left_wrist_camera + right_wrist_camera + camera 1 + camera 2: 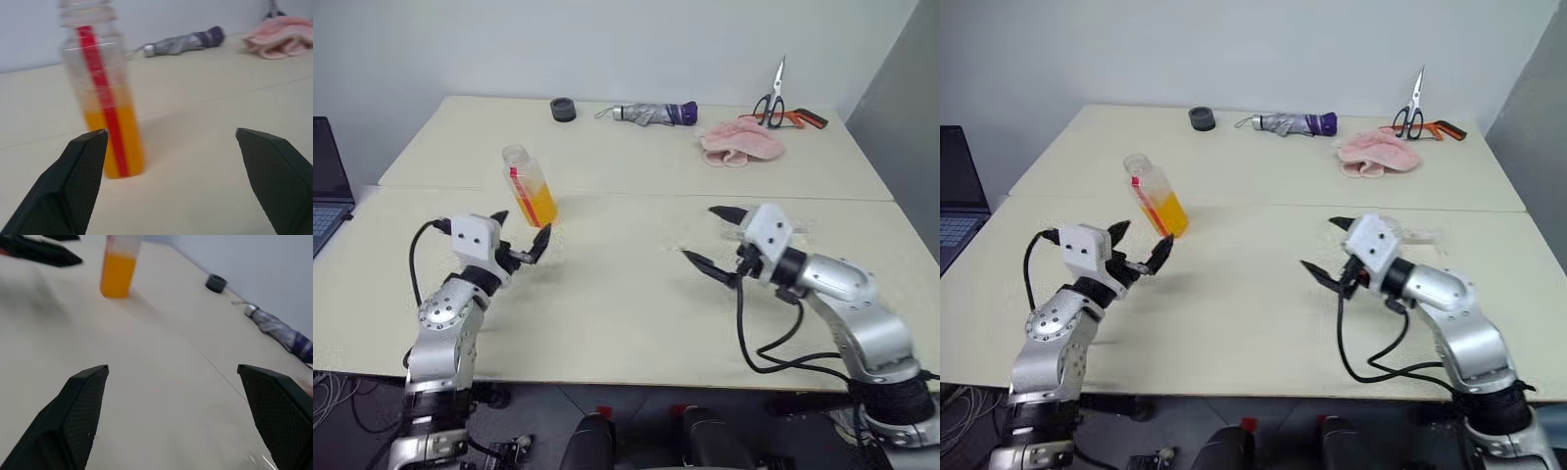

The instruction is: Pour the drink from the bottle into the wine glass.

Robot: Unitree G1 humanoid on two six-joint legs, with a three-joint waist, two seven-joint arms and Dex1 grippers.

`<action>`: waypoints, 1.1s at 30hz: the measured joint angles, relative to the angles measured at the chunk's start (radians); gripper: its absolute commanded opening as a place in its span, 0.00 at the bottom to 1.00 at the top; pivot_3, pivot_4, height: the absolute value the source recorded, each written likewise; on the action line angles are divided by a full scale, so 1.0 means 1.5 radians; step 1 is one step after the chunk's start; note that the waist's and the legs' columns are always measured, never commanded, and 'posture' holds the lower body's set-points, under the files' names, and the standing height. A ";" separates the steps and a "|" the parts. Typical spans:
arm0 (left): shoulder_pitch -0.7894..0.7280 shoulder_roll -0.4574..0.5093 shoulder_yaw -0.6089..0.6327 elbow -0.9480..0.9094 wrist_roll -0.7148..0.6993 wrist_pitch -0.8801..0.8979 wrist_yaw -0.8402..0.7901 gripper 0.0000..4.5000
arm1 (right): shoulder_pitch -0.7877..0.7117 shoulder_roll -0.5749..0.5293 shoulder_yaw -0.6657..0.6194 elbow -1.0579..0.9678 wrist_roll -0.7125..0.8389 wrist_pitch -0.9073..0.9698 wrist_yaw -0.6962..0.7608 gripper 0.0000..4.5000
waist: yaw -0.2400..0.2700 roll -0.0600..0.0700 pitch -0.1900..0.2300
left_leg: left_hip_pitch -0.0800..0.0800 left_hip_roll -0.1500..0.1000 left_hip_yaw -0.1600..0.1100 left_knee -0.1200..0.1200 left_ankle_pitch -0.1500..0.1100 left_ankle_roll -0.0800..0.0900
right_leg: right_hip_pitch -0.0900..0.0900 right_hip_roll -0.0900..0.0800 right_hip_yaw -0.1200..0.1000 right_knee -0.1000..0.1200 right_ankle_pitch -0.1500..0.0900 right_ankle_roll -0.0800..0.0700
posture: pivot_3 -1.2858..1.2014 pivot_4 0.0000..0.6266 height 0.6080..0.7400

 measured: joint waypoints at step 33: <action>-0.196 0.026 -0.194 0.056 0.001 0.038 -0.334 0.99 | -0.275 -0.060 0.229 0.718 -0.655 -0.348 -0.432 1.00 | -0.017 0.000 0.000 | 0.002 -0.001 0.006 -0.001 0.000 0.000 | -0.001 0.003 0.005 0.000 0.001 0.000 | 0.52 0.24 1.00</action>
